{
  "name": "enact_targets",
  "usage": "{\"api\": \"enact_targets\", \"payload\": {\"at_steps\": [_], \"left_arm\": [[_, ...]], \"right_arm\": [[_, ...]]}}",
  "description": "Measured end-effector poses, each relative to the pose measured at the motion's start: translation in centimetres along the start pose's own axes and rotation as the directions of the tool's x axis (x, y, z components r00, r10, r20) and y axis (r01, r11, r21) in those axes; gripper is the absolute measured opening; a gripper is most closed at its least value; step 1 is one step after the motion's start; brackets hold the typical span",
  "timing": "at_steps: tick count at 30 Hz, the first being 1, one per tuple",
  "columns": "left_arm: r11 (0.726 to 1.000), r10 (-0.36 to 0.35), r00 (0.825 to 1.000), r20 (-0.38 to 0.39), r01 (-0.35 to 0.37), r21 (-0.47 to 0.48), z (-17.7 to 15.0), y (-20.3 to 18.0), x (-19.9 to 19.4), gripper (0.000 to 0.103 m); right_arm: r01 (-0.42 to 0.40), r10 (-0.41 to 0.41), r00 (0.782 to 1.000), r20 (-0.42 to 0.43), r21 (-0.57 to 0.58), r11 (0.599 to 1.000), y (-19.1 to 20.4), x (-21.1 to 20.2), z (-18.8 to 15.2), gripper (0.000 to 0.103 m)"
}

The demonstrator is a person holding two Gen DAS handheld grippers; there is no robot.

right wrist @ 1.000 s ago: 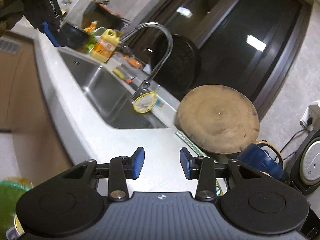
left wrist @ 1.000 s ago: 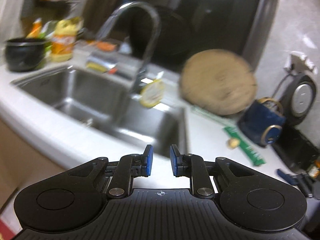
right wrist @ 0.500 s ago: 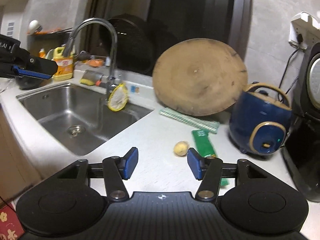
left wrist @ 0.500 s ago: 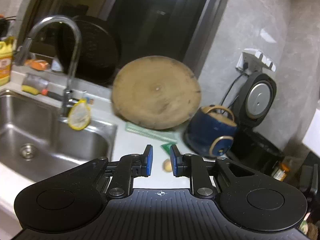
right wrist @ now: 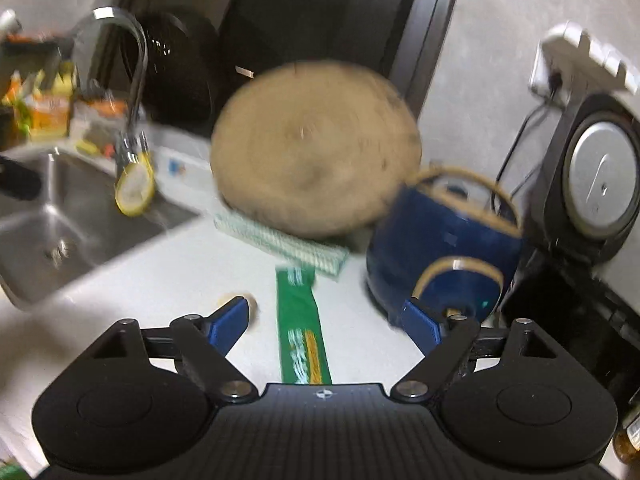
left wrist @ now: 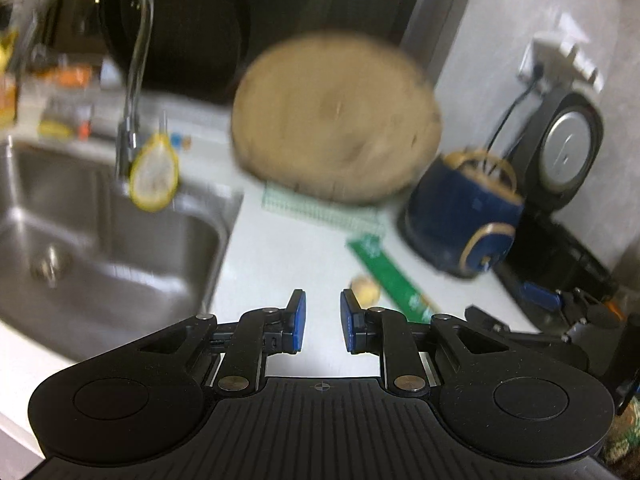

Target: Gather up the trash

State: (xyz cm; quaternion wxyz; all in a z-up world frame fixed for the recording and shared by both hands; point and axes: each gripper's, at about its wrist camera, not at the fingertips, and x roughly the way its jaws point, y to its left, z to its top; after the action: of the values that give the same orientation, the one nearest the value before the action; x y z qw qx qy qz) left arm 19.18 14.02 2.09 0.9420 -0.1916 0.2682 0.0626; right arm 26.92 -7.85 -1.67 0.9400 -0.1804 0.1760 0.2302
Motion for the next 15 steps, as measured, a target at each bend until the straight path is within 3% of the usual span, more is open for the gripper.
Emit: {"api": "enact_targets", "payload": {"at_steps": [3,7,11,15], "left_arm": [[0.999,-0.004,0.996,-0.084,-0.001,-0.051,-1.6,0.5,2.4,0.022],[0.996,-0.003,0.993,-0.115,-0.006,-0.085,-3.9,0.4,2.7,0.022],[0.992,0.075,0.987,-0.139,-0.089,-0.094,-5.8,0.4,1.4,0.022],[0.979,0.148,0.978,-0.148,-0.166,-0.116,-6.3,0.7,0.2,0.022]], "right_arm": [[-0.084,0.088,0.995,-0.050,0.073,0.994,-0.7,1.5,-1.4,0.084],[-0.157,0.162,0.986,-0.039,0.102,0.982,-0.3,3.1,-1.2,0.084],[-0.192,0.201,0.979,-0.046,0.149,0.970,0.8,6.2,0.3,0.084],[-0.244,0.273,0.957,-0.100,0.237,0.940,1.8,10.5,1.5,0.084]]}}
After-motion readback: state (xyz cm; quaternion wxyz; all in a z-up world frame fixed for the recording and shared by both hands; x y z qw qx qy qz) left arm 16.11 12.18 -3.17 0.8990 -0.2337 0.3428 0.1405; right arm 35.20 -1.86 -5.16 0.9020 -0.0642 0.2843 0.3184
